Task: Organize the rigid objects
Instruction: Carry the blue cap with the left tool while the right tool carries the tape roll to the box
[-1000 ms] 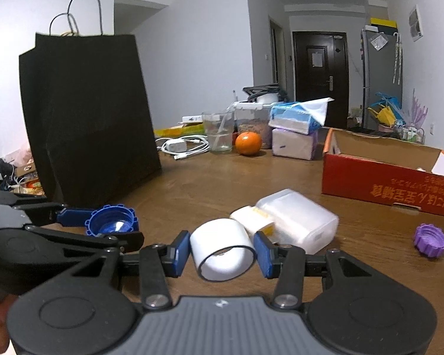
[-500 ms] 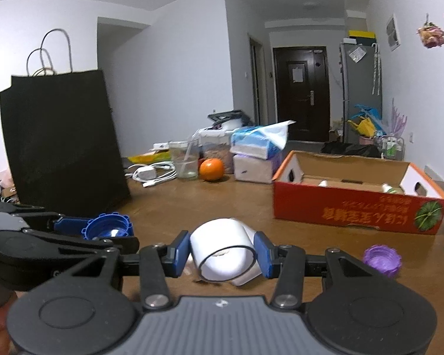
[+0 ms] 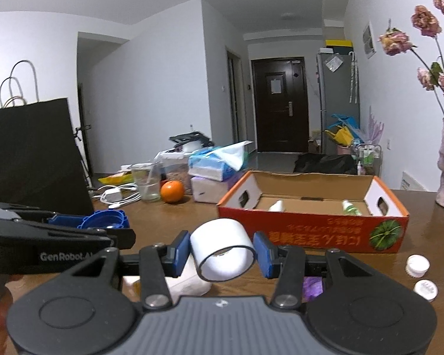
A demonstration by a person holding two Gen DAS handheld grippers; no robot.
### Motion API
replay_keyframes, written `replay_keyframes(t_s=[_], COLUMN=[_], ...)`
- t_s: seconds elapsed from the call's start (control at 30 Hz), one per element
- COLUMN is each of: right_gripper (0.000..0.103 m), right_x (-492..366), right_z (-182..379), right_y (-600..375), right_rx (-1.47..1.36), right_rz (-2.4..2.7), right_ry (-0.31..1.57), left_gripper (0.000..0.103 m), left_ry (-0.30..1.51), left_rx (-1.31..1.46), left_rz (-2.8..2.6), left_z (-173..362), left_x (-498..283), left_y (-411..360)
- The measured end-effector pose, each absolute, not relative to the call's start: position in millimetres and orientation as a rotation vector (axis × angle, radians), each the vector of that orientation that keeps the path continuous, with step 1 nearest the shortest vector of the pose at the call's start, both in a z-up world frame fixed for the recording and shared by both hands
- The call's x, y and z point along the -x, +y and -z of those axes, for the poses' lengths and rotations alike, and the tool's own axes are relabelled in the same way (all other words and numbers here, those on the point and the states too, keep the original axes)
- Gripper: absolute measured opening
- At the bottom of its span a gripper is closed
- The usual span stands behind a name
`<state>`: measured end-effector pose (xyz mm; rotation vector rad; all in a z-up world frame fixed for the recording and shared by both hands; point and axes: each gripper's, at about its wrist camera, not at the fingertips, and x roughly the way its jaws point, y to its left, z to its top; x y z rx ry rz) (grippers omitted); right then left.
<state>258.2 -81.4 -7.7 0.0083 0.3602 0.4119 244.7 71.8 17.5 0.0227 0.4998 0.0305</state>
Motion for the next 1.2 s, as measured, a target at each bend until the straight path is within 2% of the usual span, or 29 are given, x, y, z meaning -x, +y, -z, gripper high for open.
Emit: replay_keyframes(t_s=[1.2], right_gripper=[0.046], right_x=[-358], right_z=[-7], right_y=[-167], right_rx=[-0.109], right_rz=[-0.254], right_ry=[0.318], left_gripper=[0.055], left_ry=[0.453], left_rx=[0.092], left_rz=[-0.039], left_z=[-37], left_x=[-364], left_y=[0])
